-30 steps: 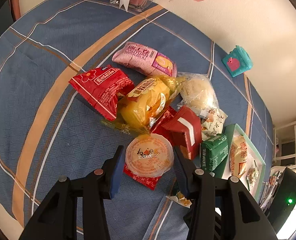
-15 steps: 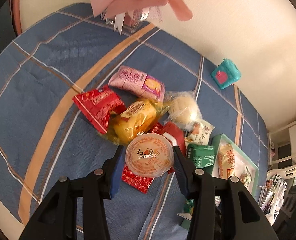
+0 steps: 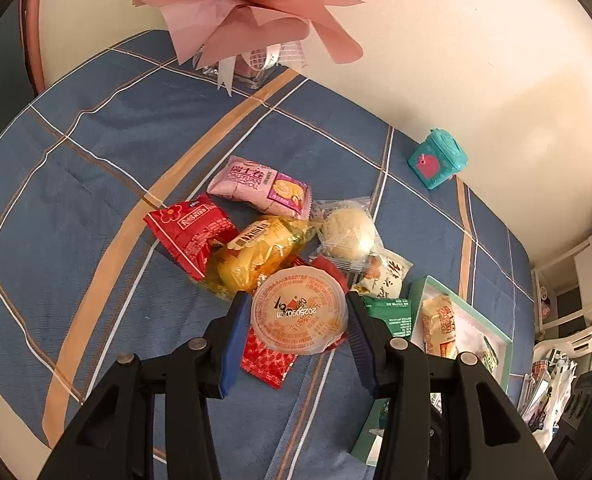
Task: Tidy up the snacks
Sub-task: 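Carry the cup and cracker pack over the tray and release them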
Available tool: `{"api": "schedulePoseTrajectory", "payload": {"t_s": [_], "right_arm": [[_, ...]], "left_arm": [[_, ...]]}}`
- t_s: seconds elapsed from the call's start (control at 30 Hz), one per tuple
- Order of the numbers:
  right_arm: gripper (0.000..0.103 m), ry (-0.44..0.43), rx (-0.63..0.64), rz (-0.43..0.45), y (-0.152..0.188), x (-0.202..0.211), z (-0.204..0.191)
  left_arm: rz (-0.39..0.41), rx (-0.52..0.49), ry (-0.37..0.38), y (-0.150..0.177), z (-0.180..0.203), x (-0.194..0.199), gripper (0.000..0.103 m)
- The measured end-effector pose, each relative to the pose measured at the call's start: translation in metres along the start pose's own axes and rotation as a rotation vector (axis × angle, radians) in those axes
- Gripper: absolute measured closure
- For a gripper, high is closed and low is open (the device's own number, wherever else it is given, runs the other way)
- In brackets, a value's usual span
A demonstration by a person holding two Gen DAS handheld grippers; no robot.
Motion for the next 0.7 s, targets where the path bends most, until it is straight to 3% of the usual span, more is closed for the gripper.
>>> {"api": "schedulePoseTrajectory", "payload": {"t_s": [0.33,0.7], "right_arm": [[0.053,0.048,-0.139,0.020,-0.008,0.017,0.067],[0.053,0.078,-0.328,0.062,-0.007,0.046,0.158]], "left_arm": [[-0.020,-0.080,0.002,0.014,0.045,-0.009,0.055],[-0.058,-0.261,-0.008,0.050,0.121,-0.029,0.055]]}}
Point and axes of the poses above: each gripper's, at about its wrist camera, not at the fingertips, and x roughly against the way its jaws point, z to its right, y to its underside, the point moved 3 cm from there along -x, roughly the way its jaws point, and after that the axes turned 9 degrees about -z, right-handed, at the moved point
